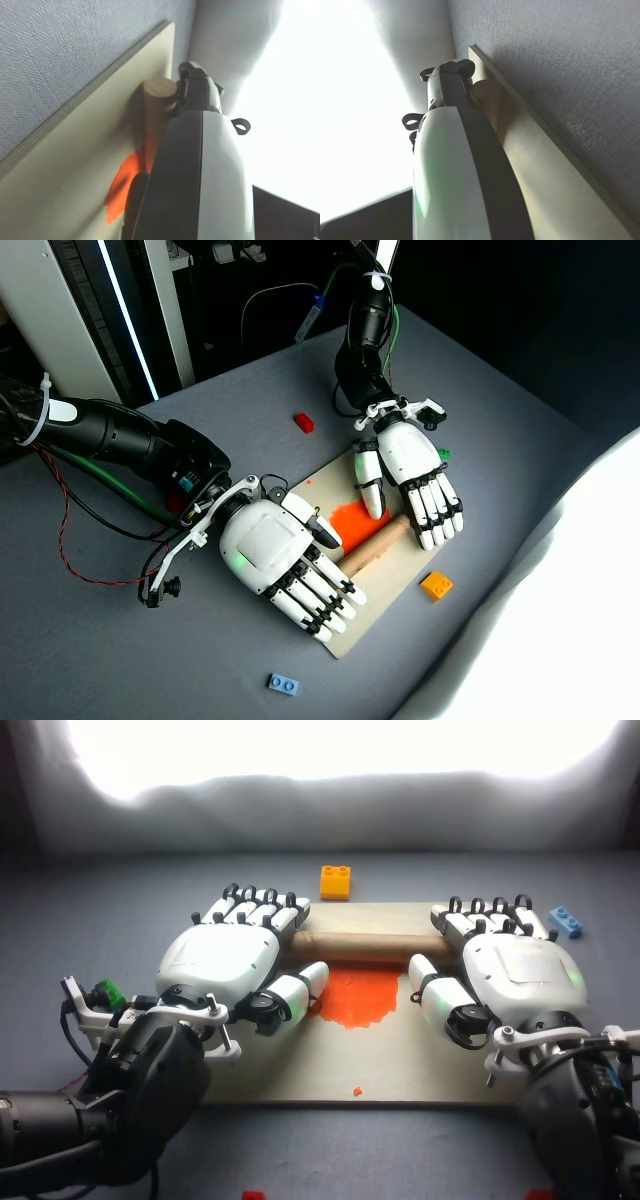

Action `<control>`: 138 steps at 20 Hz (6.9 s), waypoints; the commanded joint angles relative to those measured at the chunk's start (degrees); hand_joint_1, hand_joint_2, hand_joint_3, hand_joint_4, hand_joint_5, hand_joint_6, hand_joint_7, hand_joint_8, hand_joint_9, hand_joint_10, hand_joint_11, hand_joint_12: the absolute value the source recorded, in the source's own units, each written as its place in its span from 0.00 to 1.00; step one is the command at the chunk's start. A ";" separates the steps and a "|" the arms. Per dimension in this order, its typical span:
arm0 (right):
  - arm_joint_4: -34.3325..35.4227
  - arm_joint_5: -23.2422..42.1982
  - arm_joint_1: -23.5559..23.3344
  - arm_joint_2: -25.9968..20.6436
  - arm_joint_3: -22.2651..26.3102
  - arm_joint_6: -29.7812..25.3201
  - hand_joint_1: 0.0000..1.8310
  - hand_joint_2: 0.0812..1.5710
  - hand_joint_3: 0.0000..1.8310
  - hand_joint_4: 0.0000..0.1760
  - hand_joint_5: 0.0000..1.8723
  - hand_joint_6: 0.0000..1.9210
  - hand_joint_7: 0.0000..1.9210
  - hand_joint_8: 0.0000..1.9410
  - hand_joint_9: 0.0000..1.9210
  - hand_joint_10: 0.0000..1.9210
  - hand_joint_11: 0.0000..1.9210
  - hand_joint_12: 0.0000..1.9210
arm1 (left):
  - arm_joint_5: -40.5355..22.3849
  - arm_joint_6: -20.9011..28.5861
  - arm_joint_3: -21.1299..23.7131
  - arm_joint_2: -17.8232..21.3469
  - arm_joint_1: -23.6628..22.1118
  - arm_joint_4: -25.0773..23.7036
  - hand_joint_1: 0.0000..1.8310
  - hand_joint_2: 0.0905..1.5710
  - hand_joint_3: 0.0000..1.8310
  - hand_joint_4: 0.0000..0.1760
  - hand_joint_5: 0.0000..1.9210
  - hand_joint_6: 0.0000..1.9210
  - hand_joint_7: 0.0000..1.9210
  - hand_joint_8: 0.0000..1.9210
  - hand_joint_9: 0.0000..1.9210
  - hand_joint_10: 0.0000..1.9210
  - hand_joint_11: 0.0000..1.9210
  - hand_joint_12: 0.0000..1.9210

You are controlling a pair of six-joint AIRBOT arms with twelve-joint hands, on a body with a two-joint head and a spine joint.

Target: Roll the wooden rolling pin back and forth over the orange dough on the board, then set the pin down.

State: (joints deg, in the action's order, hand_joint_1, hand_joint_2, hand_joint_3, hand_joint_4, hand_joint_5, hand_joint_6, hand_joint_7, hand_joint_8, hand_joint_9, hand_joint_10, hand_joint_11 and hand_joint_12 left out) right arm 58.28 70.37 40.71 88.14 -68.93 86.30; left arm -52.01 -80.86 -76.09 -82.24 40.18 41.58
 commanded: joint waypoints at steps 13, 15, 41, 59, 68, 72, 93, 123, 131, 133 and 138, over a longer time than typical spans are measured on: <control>-3.03 5.28 1.63 0.10 2.64 2.52 0.00 1.00 0.05 0.00 0.17 0.00 0.19 0.00 0.14 0.00 0.00 0.30 | -3.40 -0.31 3.38 2.30 1.81 -3.64 0.00 0.97 0.00 0.00 0.13 0.00 0.14 0.00 0.09 0.00 0.00 0.14; -3.01 5.40 1.79 0.09 3.04 2.87 0.00 1.00 0.05 0.00 0.17 0.00 0.19 0.00 0.14 0.00 0.00 0.30 | -4.41 -0.15 3.67 2.32 2.19 -4.35 0.00 0.98 0.00 0.00 0.13 0.00 0.13 0.00 0.09 0.00 0.00 0.14; -2.85 8.28 3.33 0.81 6.06 8.11 0.00 1.00 0.05 0.00 0.18 0.01 0.20 0.00 0.15 0.00 0.00 0.33 | -8.54 3.67 9.90 5.91 6.50 -6.41 0.00 0.98 0.00 0.00 0.11 0.00 0.11 0.00 0.07 0.00 0.00 0.10; -2.88 10.31 3.99 0.86 7.91 10.08 0.00 1.00 0.04 0.00 0.17 0.00 0.19 0.00 0.14 0.00 0.00 0.32 | -8.52 6.16 13.29 8.91 8.08 -9.18 0.00 0.98 0.00 0.00 0.11 0.00 0.12 0.00 0.08 0.00 0.00 0.13; -2.90 11.16 3.96 0.87 7.98 10.48 0.00 1.00 0.04 0.00 0.18 0.00 0.19 0.00 0.15 0.01 0.00 0.36 | -8.10 6.43 15.05 10.42 8.11 -10.23 0.00 0.98 0.00 0.00 0.11 0.00 0.11 0.00 0.08 0.00 0.00 0.12; -2.90 11.69 4.08 0.87 8.23 10.73 0.00 1.00 0.03 0.00 0.18 0.00 0.19 0.00 0.15 0.01 0.00 0.37 | -8.06 6.99 15.56 10.73 8.15 -10.89 0.00 0.98 0.00 0.00 0.11 0.00 0.11 0.00 0.08 0.00 0.00 0.15; -2.94 14.86 3.80 0.81 10.25 12.88 0.00 1.00 0.04 0.00 0.17 0.00 0.19 0.00 0.14 0.00 0.00 0.29 | -7.99 7.96 18.71 13.71 8.70 -12.77 0.00 0.98 0.00 0.00 0.11 0.00 0.12 0.00 0.08 0.00 0.00 0.11; -4.03 16.46 3.08 0.11 11.99 13.29 0.00 1.00 0.04 0.00 0.18 0.00 0.20 0.00 0.15 0.01 0.00 0.33 | -8.24 7.60 20.98 15.14 9.53 -14.41 0.00 0.98 0.00 0.00 0.12 0.01 0.13 0.00 0.09 0.00 0.00 0.13; -4.12 16.55 3.16 0.02 12.31 13.39 0.00 1.00 0.05 0.00 0.18 0.01 0.20 0.00 0.15 0.01 0.00 0.30 | -8.26 7.60 20.47 15.11 9.16 -14.56 0.00 0.98 0.00 0.00 0.11 0.00 0.11 0.00 0.08 0.00 0.00 0.10; -4.22 16.55 3.16 0.02 12.33 13.41 0.00 1.00 0.05 0.00 0.18 0.00 0.20 0.00 0.15 0.00 0.00 0.29 | -8.26 7.60 20.47 15.11 9.20 -14.57 0.00 0.98 0.00 0.00 0.11 0.00 0.12 0.00 0.08 0.00 0.00 0.11; -4.35 16.55 3.12 -0.04 12.33 13.44 0.00 1.00 0.04 0.00 0.18 0.00 0.20 0.00 0.15 0.00 0.00 0.31 | -8.25 7.59 20.34 15.10 8.84 -14.76 0.00 0.98 0.00 0.00 0.12 0.00 0.13 0.00 0.08 0.00 0.00 0.10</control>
State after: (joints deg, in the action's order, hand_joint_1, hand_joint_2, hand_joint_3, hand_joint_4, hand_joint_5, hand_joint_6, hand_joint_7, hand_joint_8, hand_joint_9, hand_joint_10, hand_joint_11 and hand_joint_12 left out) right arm 58.72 81.58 44.12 88.60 -56.75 99.35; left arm -54.33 -73.36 -55.64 -67.46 49.50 29.06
